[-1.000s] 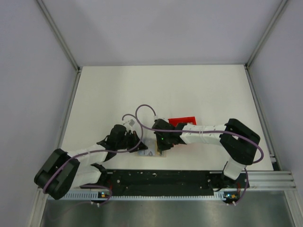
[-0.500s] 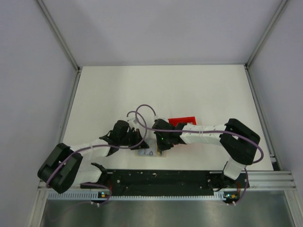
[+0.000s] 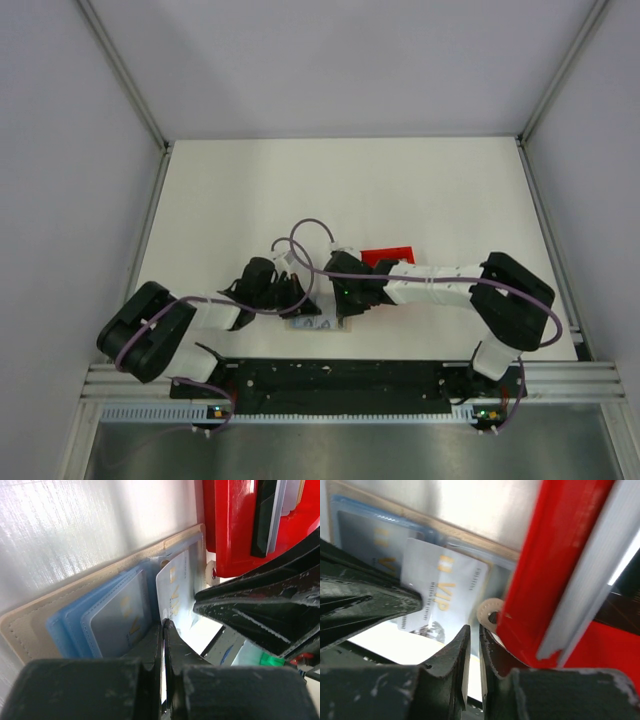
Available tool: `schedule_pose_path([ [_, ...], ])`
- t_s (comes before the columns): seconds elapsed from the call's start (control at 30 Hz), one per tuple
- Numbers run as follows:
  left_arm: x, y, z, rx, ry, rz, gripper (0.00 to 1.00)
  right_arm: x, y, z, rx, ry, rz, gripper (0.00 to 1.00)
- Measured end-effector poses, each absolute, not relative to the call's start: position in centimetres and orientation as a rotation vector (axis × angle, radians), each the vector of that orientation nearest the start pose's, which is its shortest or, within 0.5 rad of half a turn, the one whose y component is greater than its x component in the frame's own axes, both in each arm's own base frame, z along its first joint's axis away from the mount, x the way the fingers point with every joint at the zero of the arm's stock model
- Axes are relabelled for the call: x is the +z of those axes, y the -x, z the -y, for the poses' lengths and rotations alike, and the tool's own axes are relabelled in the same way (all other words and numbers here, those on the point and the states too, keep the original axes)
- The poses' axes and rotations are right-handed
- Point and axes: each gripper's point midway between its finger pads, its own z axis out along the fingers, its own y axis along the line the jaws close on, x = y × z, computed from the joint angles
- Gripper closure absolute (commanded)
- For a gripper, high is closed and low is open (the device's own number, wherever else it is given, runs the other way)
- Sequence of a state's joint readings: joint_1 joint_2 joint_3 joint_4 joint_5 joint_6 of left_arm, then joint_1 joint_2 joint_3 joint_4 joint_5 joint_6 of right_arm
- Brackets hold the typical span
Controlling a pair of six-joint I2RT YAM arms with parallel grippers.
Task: Put the credit cards into the card holder
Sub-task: Insert the credit card into the card holder.
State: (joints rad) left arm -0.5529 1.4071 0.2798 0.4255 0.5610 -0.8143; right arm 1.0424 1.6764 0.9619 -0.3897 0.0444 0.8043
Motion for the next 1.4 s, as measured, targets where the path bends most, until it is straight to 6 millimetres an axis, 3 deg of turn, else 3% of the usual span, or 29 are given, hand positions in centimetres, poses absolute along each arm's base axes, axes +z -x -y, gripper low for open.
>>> schedule_pose_path([
  [0.1, 2.4, -17.2, 24.6, -1.292, -0.004, -2.513, 0.99, 2.6, -16.5, -31.0, 0.451, 0.291, -2.750, 0.77],
  [0.27, 2.5, -17.0, 24.5, -1.278, -0.008, -2.511, 0.85, 3.3, -16.3, -28.8, 0.414, 0.251, -2.735, 0.74],
  [0.5, 2.8, -16.5, 24.2, -1.256, -0.015, -2.523, 0.59, 3.0, -15.8, -27.5, 0.397, 0.216, -2.758, 0.74],
  [0.8, 3.3, -16.2, 23.3, -1.199, -0.016, -2.528, 0.57, 2.9, -15.7, -28.8, 0.474, 0.204, -2.768, 0.73],
  [1.13, 3.1, -16.1, 23.1, -1.174, -0.002, -2.542, 0.61, 1.9, -15.5, -30.3, 0.544, 0.199, -2.793, 0.73],
  [1.4, 3.4, -16.1, 24.6, -1.178, -0.049, -2.566, 0.45, 2.0, -15.5, -31.1, 0.601, 0.200, -2.794, 0.73],
])
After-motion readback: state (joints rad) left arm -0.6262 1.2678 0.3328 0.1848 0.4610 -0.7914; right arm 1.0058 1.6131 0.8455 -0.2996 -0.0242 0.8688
